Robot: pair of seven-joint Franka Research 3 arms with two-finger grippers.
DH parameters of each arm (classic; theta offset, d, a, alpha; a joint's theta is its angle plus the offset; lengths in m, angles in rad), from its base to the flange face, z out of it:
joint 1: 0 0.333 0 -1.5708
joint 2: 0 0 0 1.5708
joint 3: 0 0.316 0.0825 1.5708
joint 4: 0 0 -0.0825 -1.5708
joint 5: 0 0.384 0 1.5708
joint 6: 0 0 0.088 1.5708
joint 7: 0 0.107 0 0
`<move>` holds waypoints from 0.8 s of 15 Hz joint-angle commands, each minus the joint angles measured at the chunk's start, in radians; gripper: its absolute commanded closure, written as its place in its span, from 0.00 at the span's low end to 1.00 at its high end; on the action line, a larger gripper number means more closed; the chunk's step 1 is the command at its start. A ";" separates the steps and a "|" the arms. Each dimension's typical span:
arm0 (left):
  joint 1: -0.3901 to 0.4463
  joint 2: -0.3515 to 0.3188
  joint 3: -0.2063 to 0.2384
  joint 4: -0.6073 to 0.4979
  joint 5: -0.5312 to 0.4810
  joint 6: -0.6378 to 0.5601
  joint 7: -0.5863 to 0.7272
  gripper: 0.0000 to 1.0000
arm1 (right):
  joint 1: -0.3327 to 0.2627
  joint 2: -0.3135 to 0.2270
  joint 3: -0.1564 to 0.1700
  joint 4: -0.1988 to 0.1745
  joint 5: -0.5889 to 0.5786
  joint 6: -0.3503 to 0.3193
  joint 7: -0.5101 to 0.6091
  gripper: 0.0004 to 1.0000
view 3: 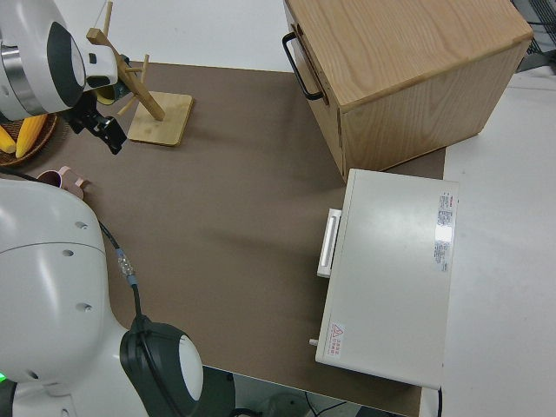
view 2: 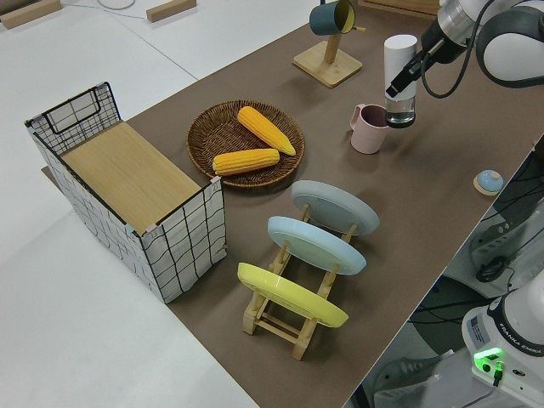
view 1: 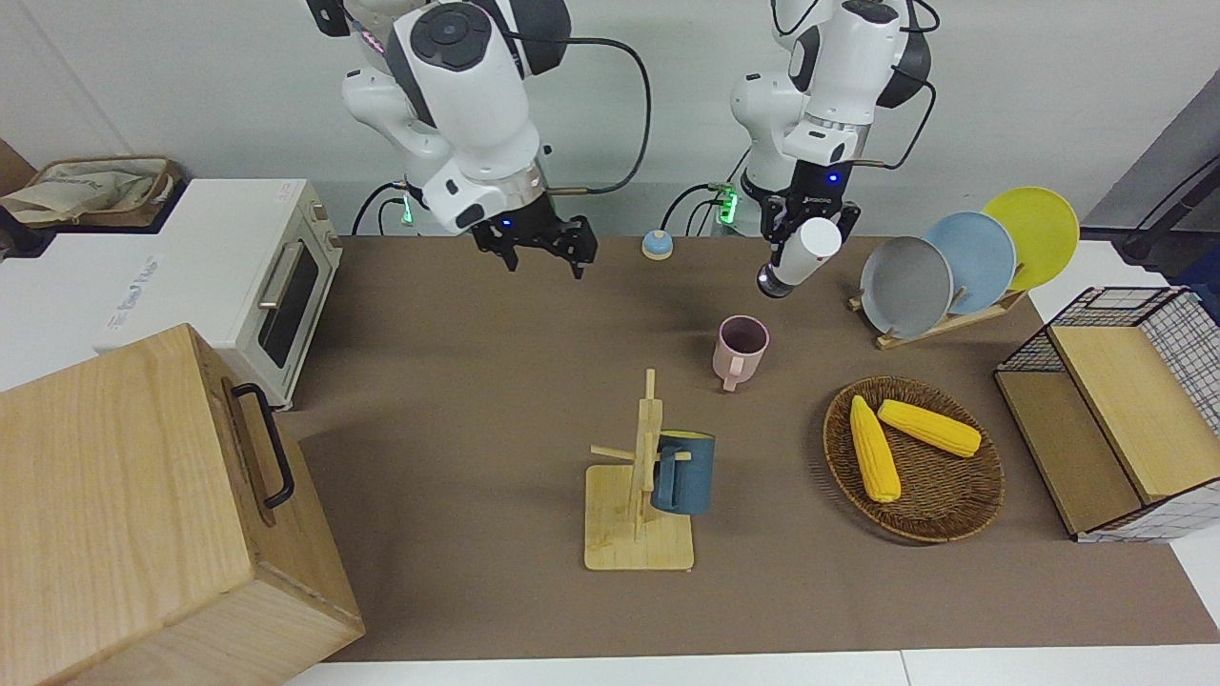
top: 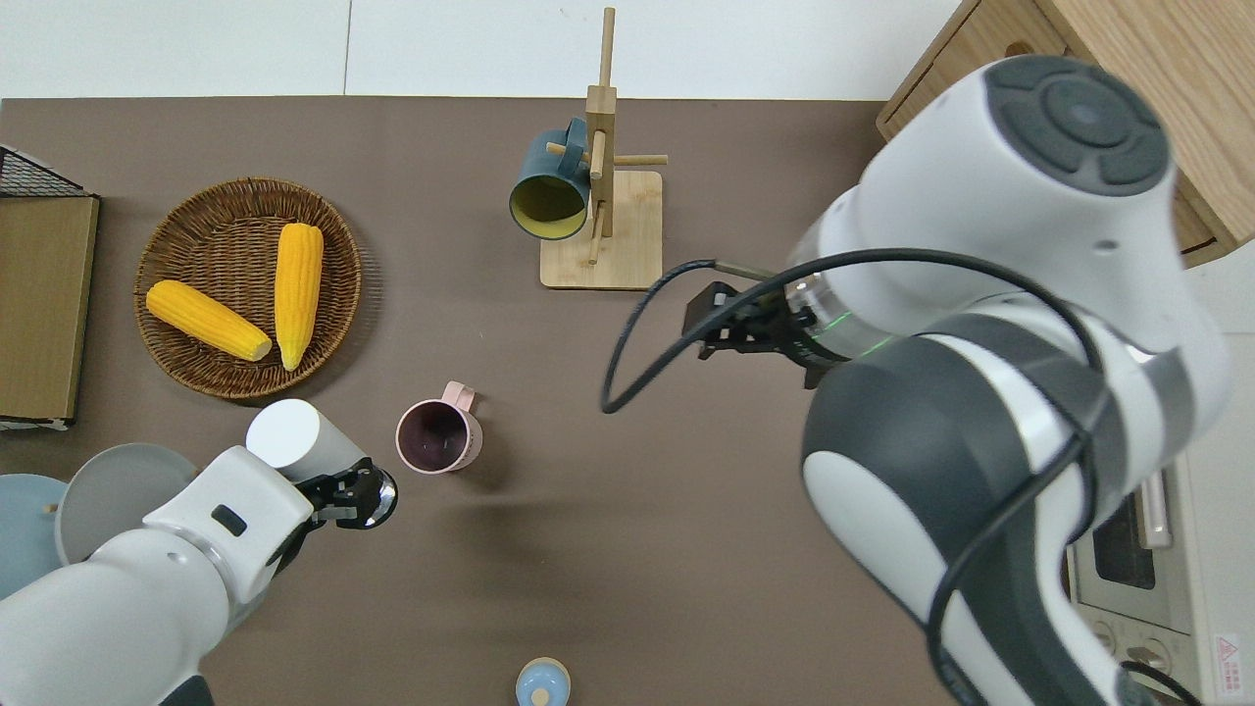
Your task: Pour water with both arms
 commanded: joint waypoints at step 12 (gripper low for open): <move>-0.088 -0.067 -0.051 -0.115 -0.019 -0.029 -0.065 0.94 | -0.274 -0.185 0.007 -0.137 -0.065 -0.019 -0.420 0.01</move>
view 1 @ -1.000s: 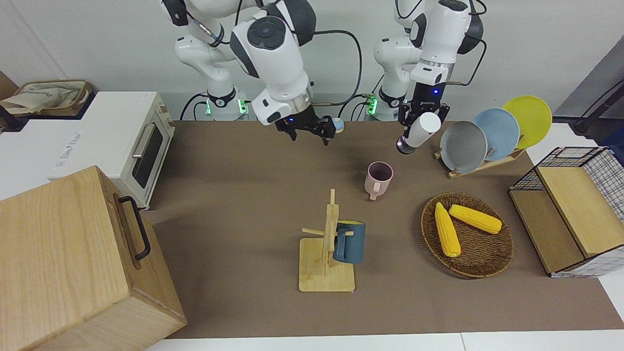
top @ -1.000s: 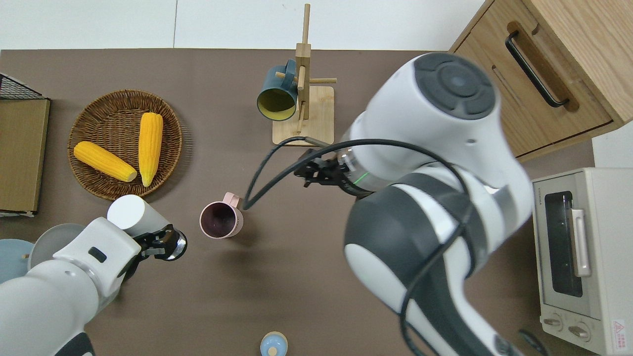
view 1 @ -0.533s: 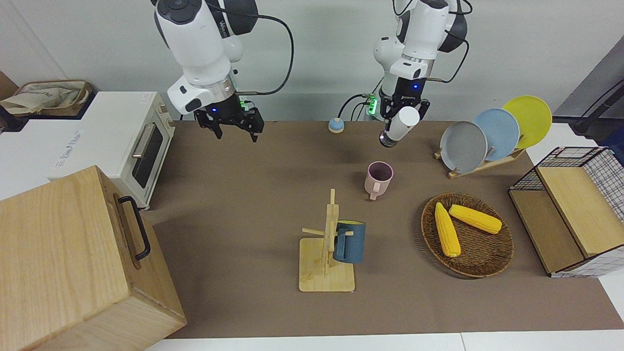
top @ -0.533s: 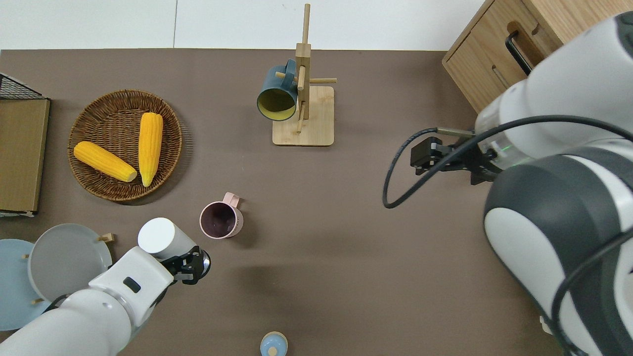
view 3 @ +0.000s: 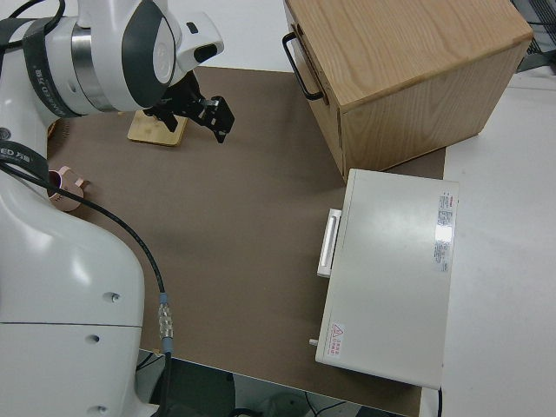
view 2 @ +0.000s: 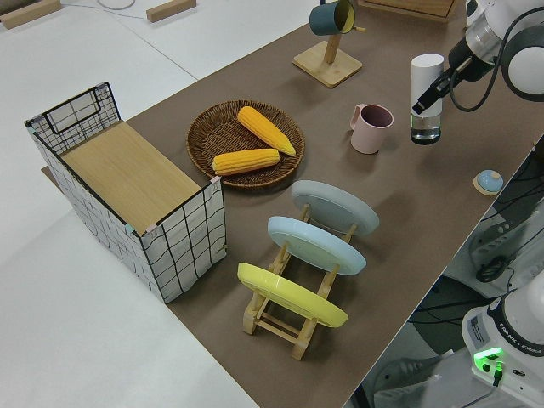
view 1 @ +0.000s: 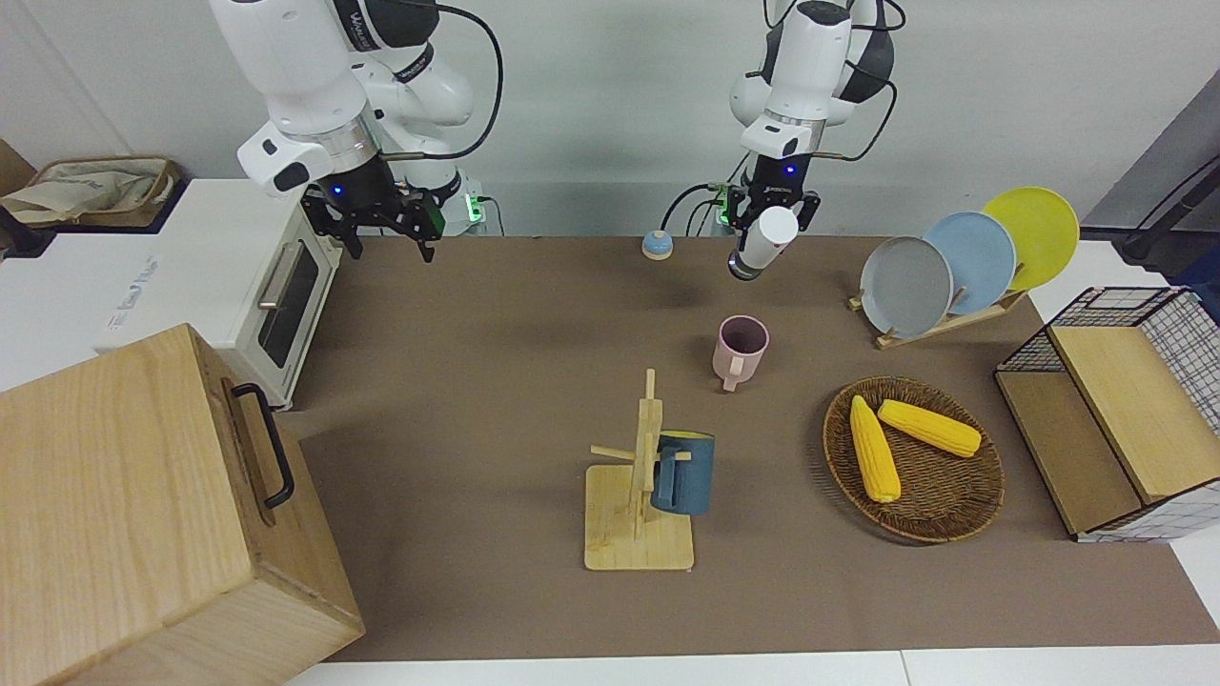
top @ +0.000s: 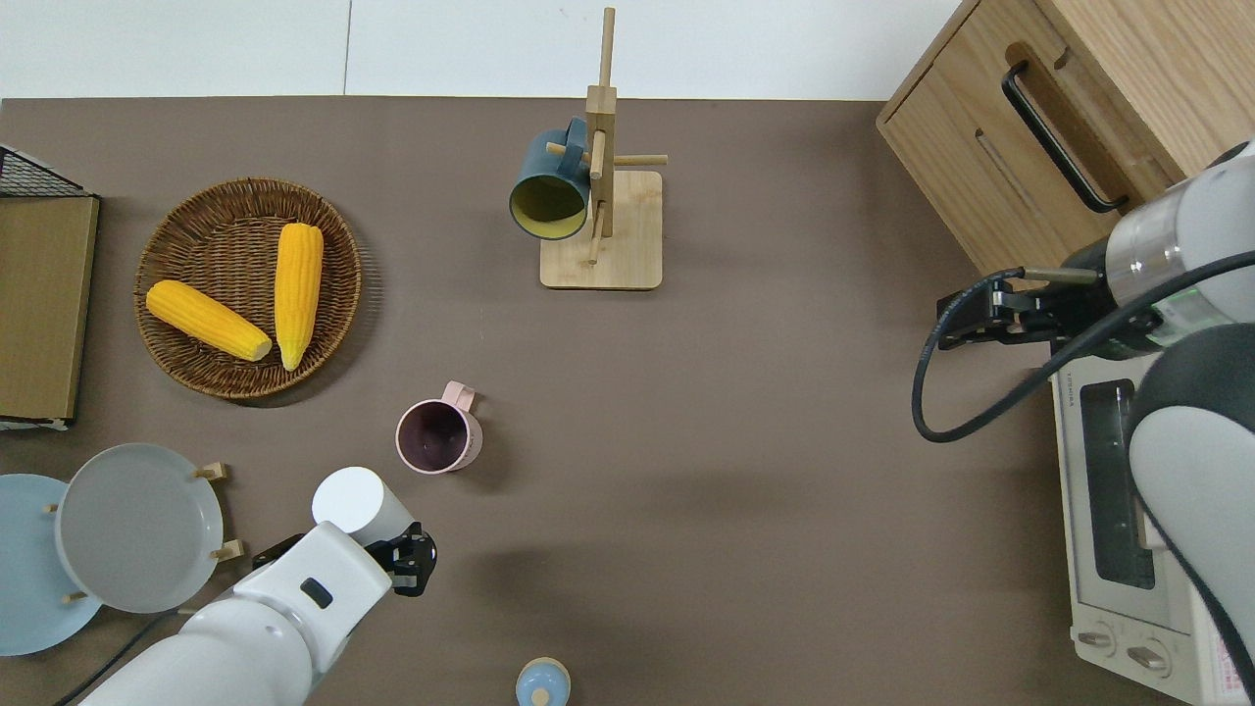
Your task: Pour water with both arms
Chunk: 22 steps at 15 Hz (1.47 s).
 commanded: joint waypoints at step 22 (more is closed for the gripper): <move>0.032 0.403 0.007 0.286 0.035 -0.254 -0.019 0.94 | 0.170 -0.045 -0.304 -0.015 -0.034 -0.014 -0.216 0.01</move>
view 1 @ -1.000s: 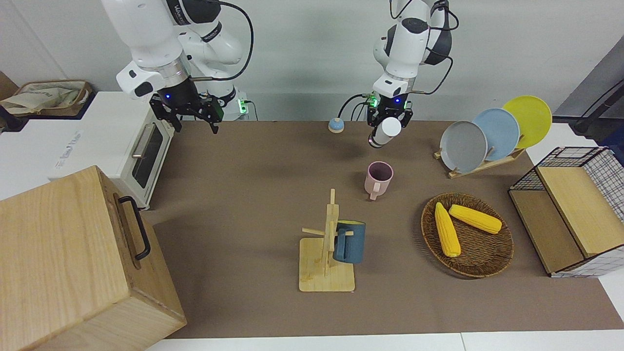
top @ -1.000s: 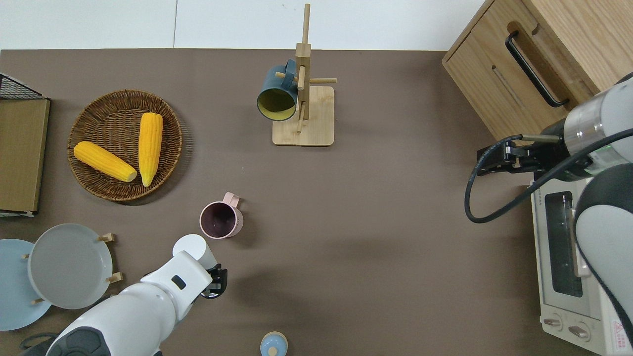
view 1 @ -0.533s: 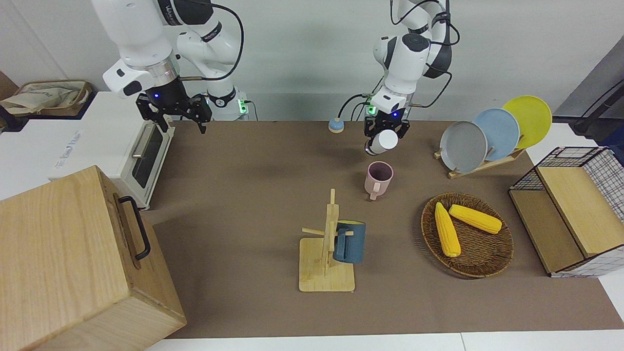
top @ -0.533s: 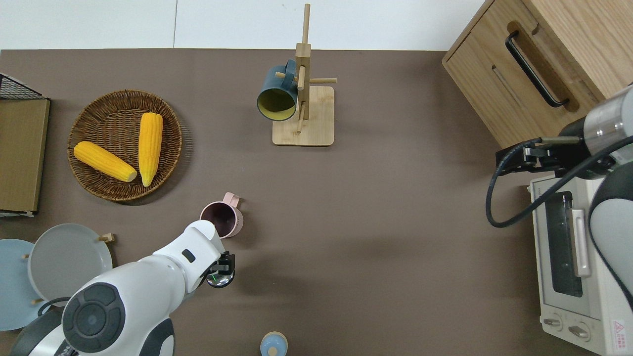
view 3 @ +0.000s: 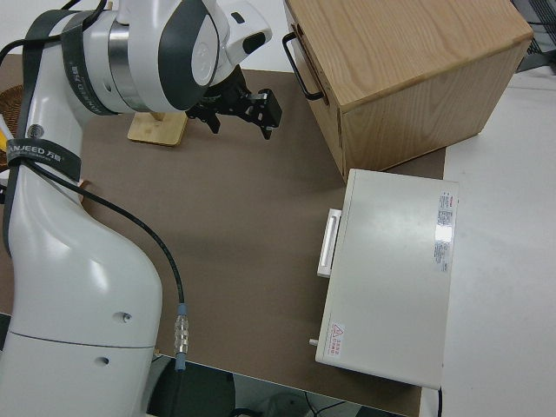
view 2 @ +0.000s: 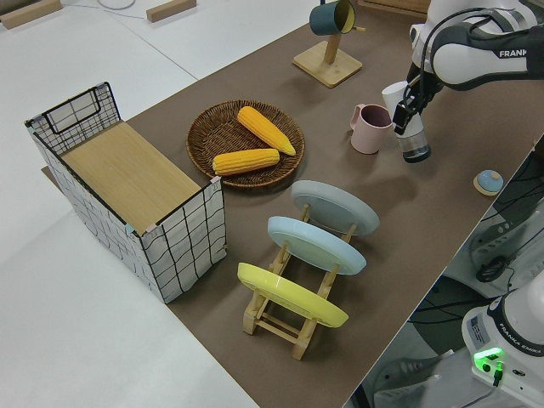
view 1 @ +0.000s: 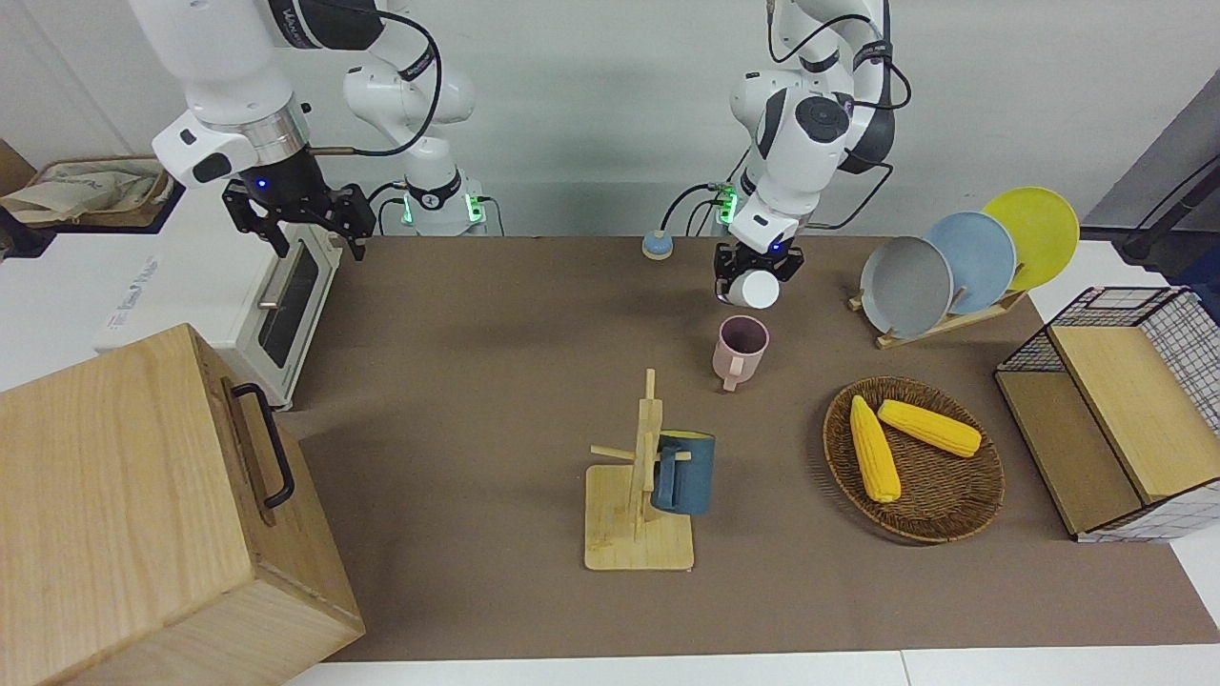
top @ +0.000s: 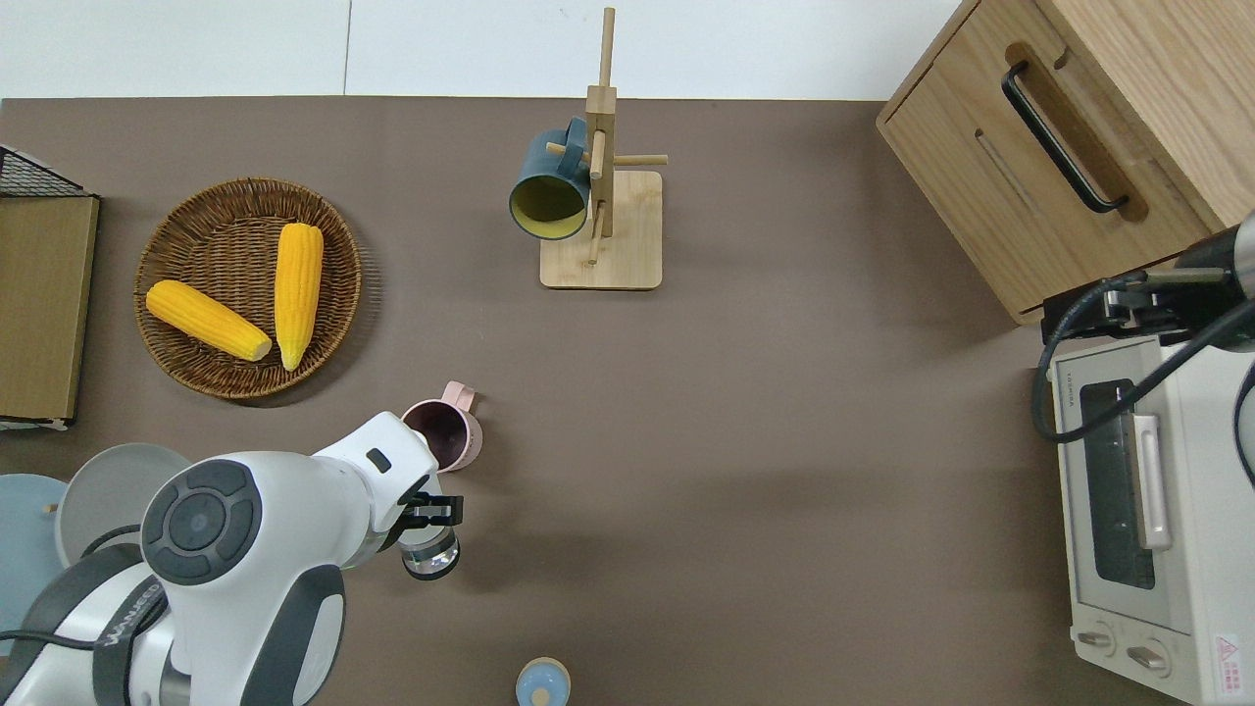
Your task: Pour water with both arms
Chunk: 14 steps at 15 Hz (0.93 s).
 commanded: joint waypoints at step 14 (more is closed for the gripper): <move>-0.004 0.282 0.001 0.354 0.136 -0.412 -0.054 0.96 | 0.010 -0.017 -0.006 -0.014 0.107 -0.008 -0.014 0.01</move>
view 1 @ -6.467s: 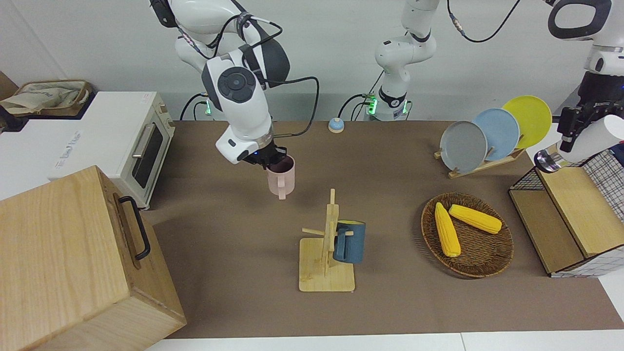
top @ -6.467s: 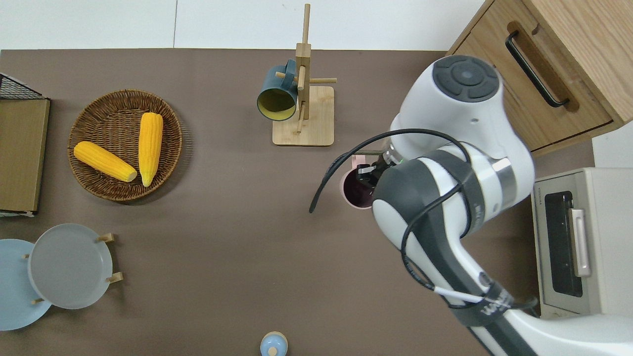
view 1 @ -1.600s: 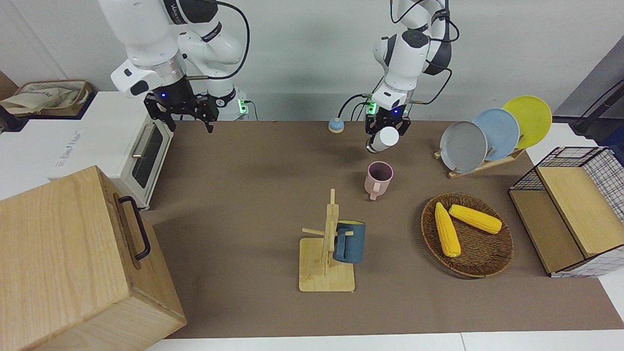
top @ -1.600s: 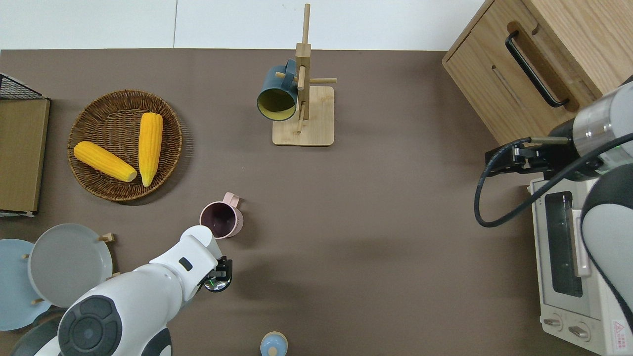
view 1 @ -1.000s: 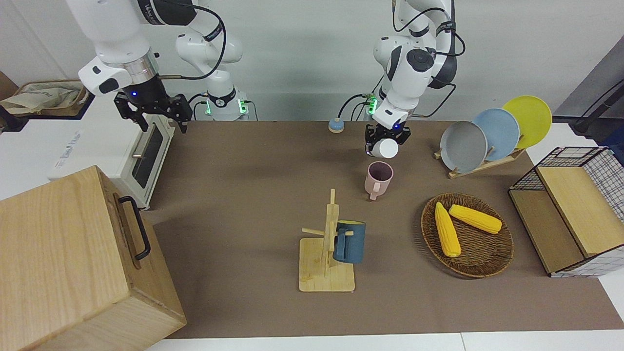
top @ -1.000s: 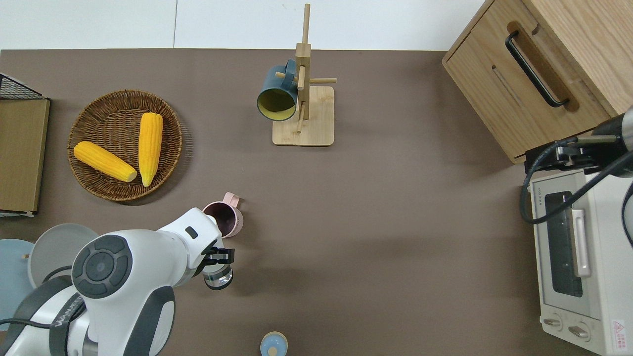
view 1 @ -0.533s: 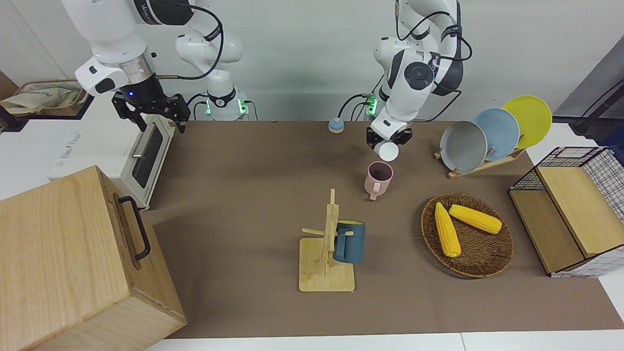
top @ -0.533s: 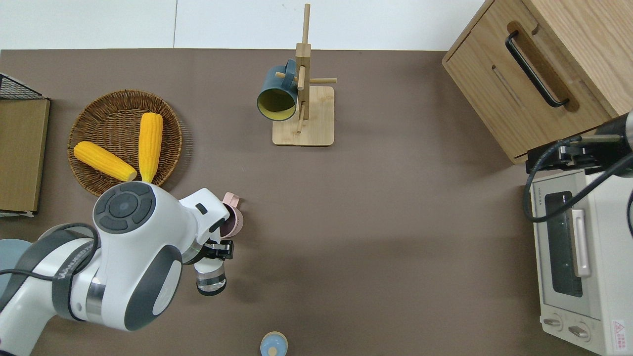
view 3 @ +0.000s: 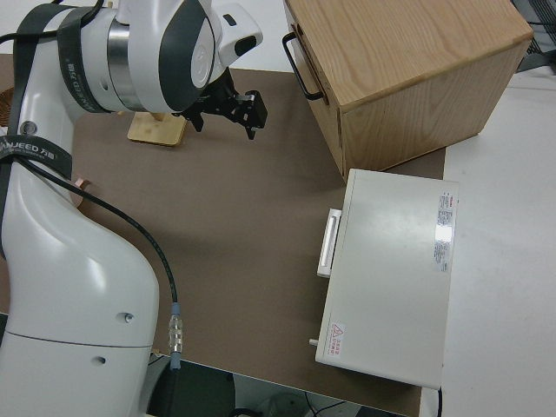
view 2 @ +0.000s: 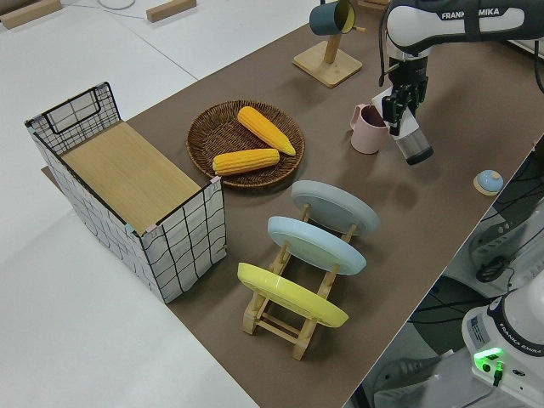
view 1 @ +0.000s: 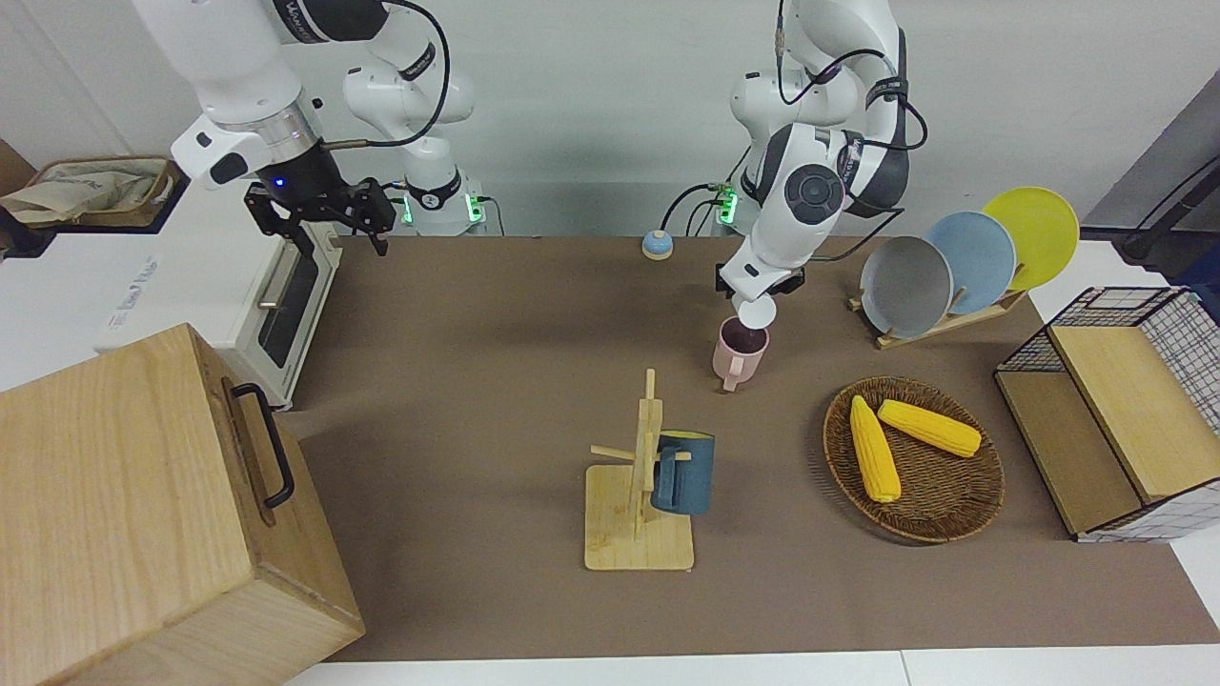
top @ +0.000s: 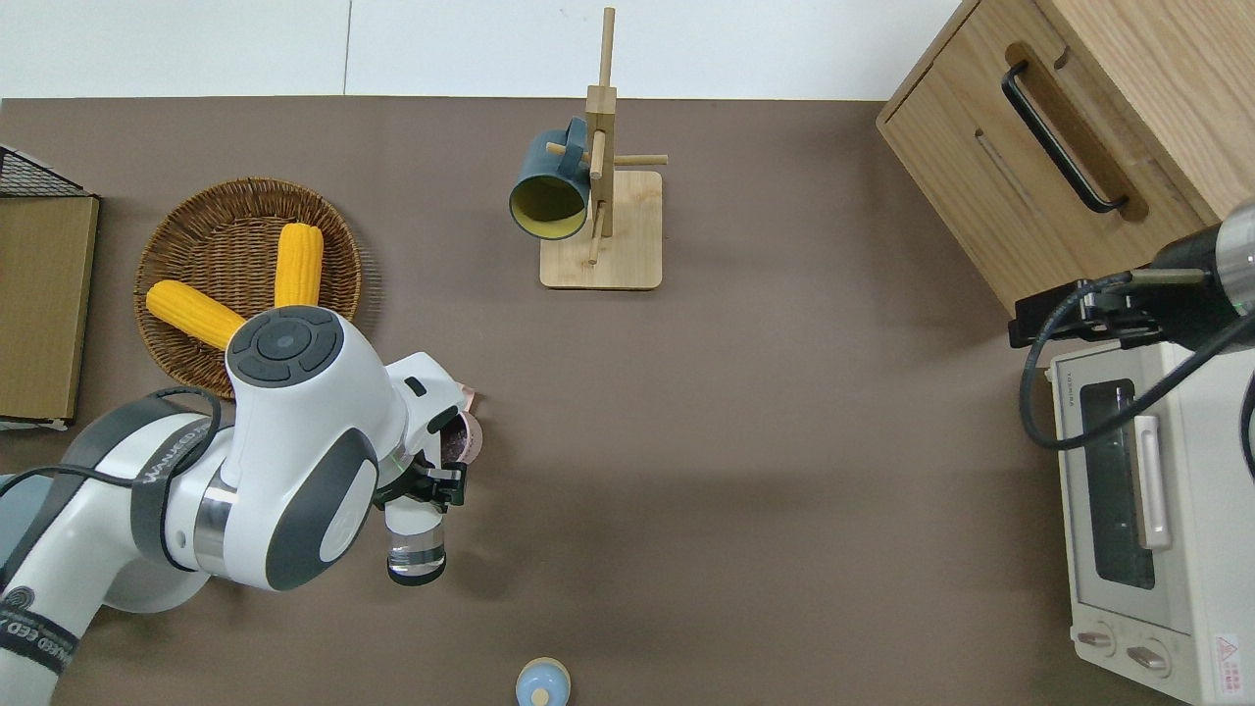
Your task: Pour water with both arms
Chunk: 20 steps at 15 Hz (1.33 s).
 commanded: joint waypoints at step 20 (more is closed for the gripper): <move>-0.003 0.000 0.001 0.067 0.025 -0.122 -0.019 0.96 | -0.006 -0.017 -0.001 -0.014 0.017 -0.008 -0.014 0.01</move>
